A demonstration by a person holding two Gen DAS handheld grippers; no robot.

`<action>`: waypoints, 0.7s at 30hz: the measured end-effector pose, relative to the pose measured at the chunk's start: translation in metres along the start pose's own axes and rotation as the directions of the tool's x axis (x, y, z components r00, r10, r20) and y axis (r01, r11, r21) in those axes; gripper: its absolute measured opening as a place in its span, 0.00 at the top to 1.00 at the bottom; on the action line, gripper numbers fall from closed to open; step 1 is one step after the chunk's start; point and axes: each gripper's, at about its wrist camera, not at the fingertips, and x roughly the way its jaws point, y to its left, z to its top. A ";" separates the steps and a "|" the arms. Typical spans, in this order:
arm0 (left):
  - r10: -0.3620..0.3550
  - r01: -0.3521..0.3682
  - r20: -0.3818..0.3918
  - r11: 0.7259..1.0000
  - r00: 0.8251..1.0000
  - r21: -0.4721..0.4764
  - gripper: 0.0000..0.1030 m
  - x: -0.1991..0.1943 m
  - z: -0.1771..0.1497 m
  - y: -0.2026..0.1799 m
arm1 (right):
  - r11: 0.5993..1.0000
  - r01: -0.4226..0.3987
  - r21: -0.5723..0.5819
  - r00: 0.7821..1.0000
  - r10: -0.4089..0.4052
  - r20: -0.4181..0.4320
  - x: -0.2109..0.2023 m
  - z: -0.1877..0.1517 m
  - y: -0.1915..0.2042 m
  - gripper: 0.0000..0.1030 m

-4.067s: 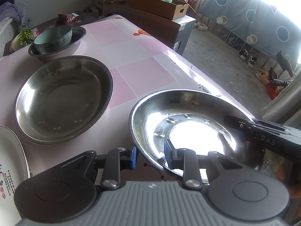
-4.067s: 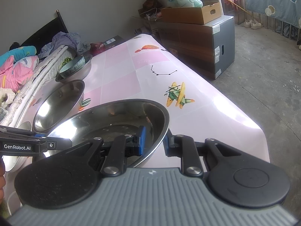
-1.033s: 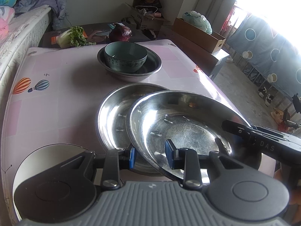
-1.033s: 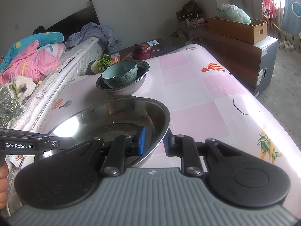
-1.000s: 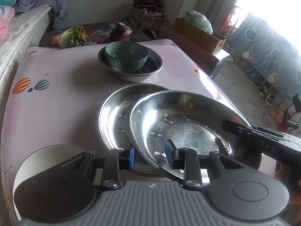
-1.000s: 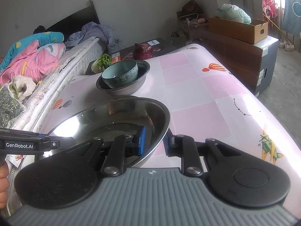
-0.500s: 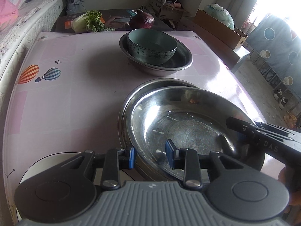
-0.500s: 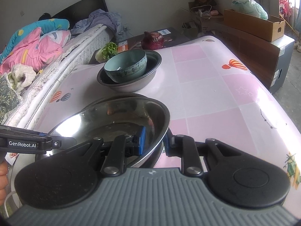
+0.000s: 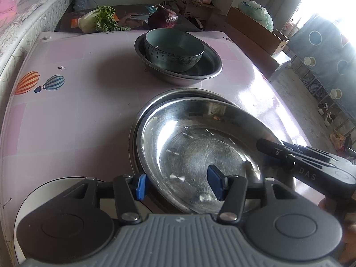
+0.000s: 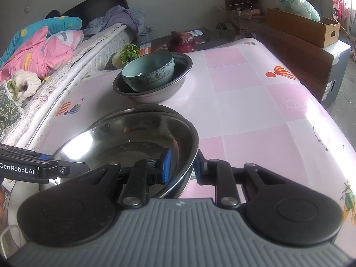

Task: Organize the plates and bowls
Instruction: 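Open both tools and release the nested steel basins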

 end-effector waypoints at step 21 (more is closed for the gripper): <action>0.100 -0.100 0.030 0.995 0.995 -0.011 0.23 -0.014 0.000 -0.012 | 0.996 -0.053 0.069 0.998 0.051 0.038 -0.023 -0.006 -0.010 0.78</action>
